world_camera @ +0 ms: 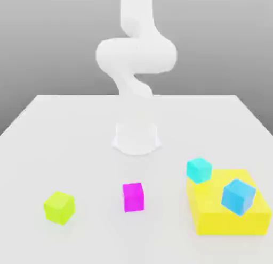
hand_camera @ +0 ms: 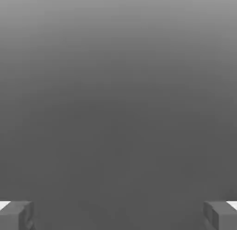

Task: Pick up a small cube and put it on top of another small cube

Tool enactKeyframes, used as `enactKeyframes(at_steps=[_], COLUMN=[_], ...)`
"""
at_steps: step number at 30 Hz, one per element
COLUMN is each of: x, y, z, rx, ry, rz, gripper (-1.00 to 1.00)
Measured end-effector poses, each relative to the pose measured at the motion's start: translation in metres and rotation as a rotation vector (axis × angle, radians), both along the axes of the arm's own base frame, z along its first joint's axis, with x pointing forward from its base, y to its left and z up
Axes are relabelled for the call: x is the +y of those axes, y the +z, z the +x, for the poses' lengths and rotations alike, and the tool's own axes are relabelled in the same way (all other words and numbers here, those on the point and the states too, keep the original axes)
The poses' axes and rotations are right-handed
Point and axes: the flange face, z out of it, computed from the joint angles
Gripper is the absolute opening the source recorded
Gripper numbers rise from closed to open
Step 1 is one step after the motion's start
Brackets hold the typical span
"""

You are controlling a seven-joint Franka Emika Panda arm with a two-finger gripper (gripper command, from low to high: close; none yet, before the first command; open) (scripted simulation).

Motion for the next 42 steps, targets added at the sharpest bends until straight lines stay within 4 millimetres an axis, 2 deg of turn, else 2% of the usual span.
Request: enactKeyframes(at_steps=[4,8,11,15,22,27,30,34,42], x=[-0.022,-0.051,-0.075,-0.108,-0.157,-0.183,-0.191,-0.191,-0.191], y=[-0.059,-0.119,-0.166,-0.228,-0.333,-0.4,-0.436,-0.475,-0.53], z=[0.035,0.058,0.068,0.072,0.053,0.024,0.004,-0.018,-0.019], rx=[0.082,0.151,0.197,0.253,0.336,0.385,0.412,0.445,0.447], ry=[-0.214,-0.421,-0.575,-0.779,-1.134,-1.393,-1.545,-1.714,-1.741], rz=[0.062,0.127,0.179,0.255,0.404,0.528,0.61,0.712,0.733], gripper=[0.0,0.0,0.0,0.0,0.0,0.0,0.0,0.0,0.0])
